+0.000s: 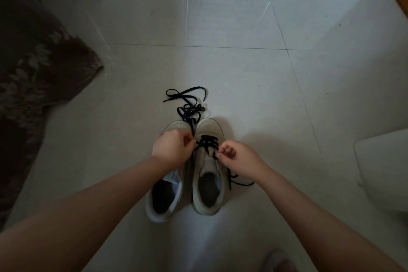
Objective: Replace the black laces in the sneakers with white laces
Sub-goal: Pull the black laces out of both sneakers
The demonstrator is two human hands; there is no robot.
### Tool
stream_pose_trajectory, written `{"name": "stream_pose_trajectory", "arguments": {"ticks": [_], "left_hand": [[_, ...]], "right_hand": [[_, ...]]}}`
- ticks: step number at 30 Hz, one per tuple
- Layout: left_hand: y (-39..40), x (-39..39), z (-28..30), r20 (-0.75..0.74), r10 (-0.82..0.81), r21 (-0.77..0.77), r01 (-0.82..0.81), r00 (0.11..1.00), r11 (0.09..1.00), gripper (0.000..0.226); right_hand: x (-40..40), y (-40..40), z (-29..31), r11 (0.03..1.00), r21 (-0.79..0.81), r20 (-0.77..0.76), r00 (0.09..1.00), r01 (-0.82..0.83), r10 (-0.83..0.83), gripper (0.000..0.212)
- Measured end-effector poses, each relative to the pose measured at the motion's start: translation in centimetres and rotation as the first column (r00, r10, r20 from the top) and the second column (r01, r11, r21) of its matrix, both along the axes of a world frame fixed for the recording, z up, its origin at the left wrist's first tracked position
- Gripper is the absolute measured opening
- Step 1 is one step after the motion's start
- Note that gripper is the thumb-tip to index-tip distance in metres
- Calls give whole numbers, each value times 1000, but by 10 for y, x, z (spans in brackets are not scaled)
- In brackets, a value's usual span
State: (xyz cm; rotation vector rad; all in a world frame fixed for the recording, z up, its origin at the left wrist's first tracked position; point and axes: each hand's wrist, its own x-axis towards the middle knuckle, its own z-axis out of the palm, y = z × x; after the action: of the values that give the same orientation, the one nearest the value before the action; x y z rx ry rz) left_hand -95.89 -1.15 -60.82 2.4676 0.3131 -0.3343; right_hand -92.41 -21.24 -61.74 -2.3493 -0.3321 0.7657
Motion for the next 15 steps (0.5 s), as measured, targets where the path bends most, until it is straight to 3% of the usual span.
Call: {"name": "stream_pose_trajectory", "arguments": {"ticks": [2, 4, 7, 10, 12, 15], "left_hand": [[-3, 3, 5, 52, -89, 94, 84, 995, 992, 15], [-9, 6, 9, 122, -289, 215, 259, 950, 942, 34], [-20, 15, 15, 37, -591, 448, 515, 806, 731, 38], [-24, 19, 15, -42, -683, 565, 582, 729, 585, 29], [-22, 19, 14, -36, -668, 561, 568, 743, 602, 29], [-11, 16, 12, 38, -478, 511, 394, 878, 764, 29]], "right_hand": [[0, 1, 0, 1000, 7, 1, 1000, -11, 11, 5], [-1, 3, 1, 999, 2, 11, 999, -44, 44, 5], [-1, 6, 2, 997, -35, 25, 997, -65, 66, 9], [0, 7, 2, 997, -29, 16, 998, -67, 67, 11], [-1, 6, 1, 996, -33, 18, 997, -79, 80, 8], [-3, 3, -1, 995, -28, 40, 994, -96, 97, 8]]}}
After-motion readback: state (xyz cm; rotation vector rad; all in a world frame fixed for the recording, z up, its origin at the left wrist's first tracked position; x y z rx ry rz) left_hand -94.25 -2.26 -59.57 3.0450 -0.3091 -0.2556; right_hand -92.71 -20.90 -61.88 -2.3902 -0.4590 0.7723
